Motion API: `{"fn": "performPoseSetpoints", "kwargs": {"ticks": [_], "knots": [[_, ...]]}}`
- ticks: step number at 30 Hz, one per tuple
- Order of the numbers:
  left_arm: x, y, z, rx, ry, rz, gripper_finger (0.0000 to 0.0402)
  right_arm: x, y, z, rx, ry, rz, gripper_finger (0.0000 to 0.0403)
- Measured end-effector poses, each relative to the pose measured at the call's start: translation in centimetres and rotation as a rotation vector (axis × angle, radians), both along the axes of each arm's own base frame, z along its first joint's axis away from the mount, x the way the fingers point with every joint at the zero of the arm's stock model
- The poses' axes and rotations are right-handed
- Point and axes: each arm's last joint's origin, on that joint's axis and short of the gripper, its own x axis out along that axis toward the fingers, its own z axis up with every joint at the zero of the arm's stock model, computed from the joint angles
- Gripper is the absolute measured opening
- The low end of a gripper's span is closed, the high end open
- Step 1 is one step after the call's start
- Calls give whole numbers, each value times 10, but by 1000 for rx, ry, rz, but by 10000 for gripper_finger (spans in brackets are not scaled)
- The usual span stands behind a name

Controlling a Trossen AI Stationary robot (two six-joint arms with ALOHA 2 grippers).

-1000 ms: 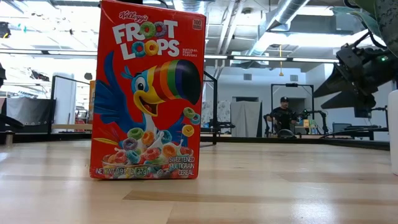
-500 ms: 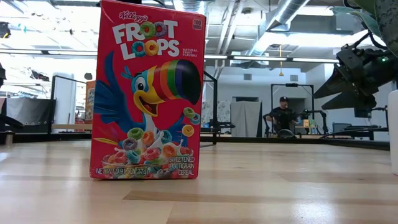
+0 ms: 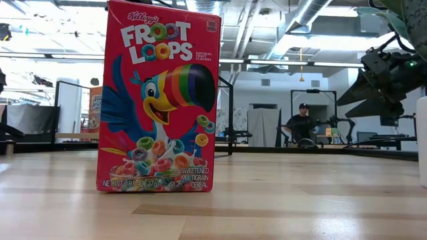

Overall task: Stack cereal on shelf
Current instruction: Put the orange cereal box aligned with the other orange cereal boxes on the shelf, then put the top yellow cereal box aligned with the other yellow cereal box on the shelf

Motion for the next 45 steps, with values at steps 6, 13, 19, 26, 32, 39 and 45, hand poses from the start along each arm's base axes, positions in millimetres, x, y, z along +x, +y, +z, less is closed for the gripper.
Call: {"fn": "performPoseSetpoints", "kwargs": {"ticks": [6,13,19,26,32,39,45], "knots": [[1,1,0,-6,-18,2,0,0,0,0,0,0,0,317],[13,-17,39,-82,-179,-62,0,0,0,0,1,-1,0,317],[1,-52,118,-378,-370,-172,1,0,0,0,3,-1,-1,317],[-32,-104,151,-637,-555,-116,52,0,0,0,2,3,-2,317],[-31,-165,158,-821,-668,-193,147,-1,0,-2,2,24,-4,317],[-21,-229,148,-832,-707,-241,222,-1,0,-2,2,26,-5,317],[-16,-262,125,-635,-684,-236,231,-2,-1,-2,-14,29,-33,317]]}}
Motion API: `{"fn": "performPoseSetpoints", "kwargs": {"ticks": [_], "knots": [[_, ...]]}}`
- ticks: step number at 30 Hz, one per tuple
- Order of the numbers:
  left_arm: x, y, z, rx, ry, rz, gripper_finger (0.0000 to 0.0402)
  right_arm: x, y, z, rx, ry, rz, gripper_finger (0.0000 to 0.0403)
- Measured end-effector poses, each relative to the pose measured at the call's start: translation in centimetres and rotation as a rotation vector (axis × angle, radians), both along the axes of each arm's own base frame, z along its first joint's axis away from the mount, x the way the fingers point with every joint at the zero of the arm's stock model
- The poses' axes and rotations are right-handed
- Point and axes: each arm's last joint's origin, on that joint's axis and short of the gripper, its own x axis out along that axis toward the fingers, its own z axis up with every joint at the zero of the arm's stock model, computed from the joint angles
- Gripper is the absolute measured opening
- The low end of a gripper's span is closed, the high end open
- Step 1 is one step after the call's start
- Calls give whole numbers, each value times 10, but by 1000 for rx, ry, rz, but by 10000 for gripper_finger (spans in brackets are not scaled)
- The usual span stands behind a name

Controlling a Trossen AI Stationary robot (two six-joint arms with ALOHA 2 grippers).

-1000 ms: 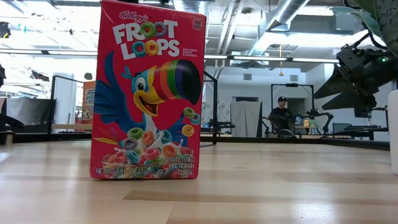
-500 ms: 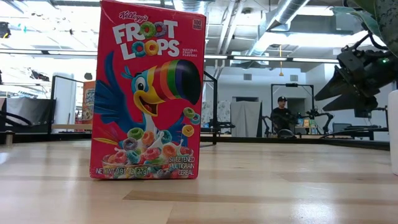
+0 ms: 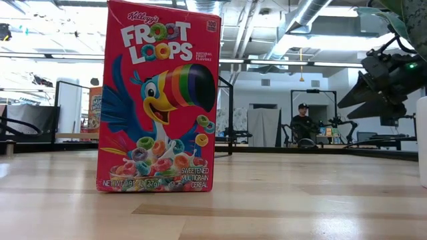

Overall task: Stack cereal on shelf
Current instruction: Put the top yellow cereal box aligned with the other yellow cereal box on the shelf

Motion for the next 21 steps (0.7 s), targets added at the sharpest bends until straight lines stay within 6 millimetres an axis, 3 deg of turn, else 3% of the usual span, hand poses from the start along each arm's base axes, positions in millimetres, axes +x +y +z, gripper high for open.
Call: {"fn": "performPoseSetpoints", "kwargs": {"ticks": [3,6,9,15,21], "knots": [[16,2,-10,234,-59,17,232,0,0,0,-10,0,-18,317],[37,18,-21,334,-41,81,232,0,0,0,-10,0,-17,317],[63,31,-35,316,-2,93,232,0,0,0,-10,1,-17,317],[109,38,-64,257,16,-72,232,0,0,0,-9,0,-16,317],[118,47,-81,195,107,-71,232,0,0,0,-2,0,-4,317]]}}
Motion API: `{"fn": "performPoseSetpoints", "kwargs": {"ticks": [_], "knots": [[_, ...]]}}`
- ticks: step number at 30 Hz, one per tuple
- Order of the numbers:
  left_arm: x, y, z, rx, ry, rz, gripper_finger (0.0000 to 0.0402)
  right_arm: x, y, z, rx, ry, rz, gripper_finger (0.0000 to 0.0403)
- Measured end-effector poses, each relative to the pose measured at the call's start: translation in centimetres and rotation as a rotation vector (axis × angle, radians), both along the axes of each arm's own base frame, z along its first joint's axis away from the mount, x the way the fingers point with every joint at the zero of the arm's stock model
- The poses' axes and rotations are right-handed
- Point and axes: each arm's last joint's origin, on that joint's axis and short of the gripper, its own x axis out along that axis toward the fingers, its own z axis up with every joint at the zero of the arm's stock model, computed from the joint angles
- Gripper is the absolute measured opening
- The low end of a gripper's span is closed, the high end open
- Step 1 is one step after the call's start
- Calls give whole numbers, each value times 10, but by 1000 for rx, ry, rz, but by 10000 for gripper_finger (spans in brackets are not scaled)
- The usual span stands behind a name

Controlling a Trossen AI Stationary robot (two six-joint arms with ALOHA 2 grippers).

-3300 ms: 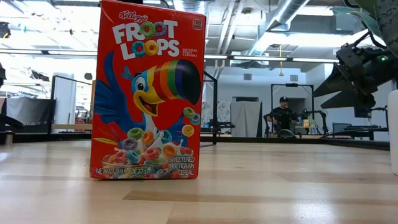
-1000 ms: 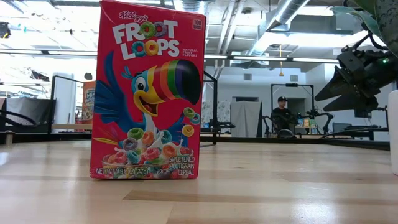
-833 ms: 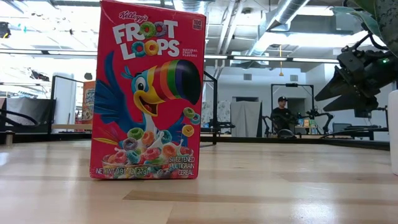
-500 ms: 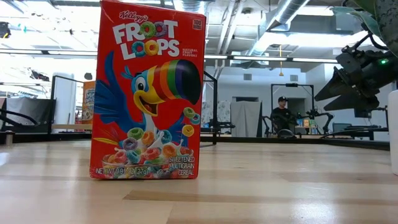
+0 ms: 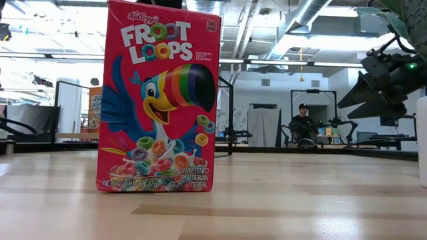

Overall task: Stack cereal on shelf
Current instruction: Put the top yellow cereal box aligned with the other yellow cereal box on the shelf

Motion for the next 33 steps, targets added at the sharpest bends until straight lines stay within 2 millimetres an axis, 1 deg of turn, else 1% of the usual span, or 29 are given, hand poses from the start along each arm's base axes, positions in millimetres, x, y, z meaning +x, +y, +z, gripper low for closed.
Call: {"fn": "performPoseSetpoints", "kwargs": {"ticks": [6,13,16,22,30,33], "knots": [[-6,-2,-2,-12,46,43,232,0,0,0,10,-1,17,317],[-5,-16,-9,-27,49,69,232,0,0,0,10,1,17,317],[-6,-20,-17,-10,88,69,232,0,0,0,10,0,17,317],[-1,-25,-30,28,120,66,232,0,1,0,10,0,18,317],[-3,-22,-29,35,140,72,232,1,1,0,12,-4,21,317],[-2,-23,-23,7,138,53,232,1,1,0,12,-4,21,317]]}}
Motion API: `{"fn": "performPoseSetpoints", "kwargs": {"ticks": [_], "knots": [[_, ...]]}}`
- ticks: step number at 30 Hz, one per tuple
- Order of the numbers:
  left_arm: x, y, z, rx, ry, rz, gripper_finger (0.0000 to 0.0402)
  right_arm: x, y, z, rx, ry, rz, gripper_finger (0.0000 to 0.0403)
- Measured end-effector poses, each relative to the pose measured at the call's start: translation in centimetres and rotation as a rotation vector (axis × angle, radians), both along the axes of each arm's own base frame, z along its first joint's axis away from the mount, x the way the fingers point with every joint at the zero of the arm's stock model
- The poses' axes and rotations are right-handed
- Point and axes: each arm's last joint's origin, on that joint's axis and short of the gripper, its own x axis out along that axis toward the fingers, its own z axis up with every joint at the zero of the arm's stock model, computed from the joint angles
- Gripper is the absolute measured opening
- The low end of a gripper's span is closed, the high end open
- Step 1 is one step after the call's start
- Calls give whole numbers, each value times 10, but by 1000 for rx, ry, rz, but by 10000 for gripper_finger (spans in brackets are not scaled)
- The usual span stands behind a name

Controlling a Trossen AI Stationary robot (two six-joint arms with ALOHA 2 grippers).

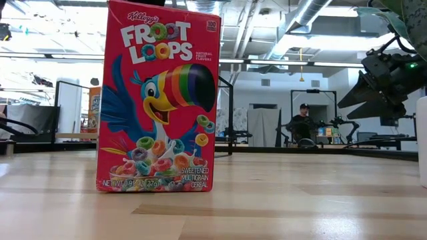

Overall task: Stack cereal on shelf
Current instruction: Put the top yellow cereal box aligned with the other yellow cereal box on the shelf

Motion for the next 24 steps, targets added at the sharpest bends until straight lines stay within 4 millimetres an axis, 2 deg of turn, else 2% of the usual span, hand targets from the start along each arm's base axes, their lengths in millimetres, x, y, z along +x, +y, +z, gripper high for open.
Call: {"fn": "performPoseSetpoints", "kwargs": {"ticks": [6,16,24], "knots": [[0,0,9,3,2,-27,240,0,0,0,0,0,0,317],[0,8,7,-9,32,7,323,0,0,0,0,0,0,317],[5,11,-11,-88,37,4,314,0,0,0,0,2,0,317]]}}
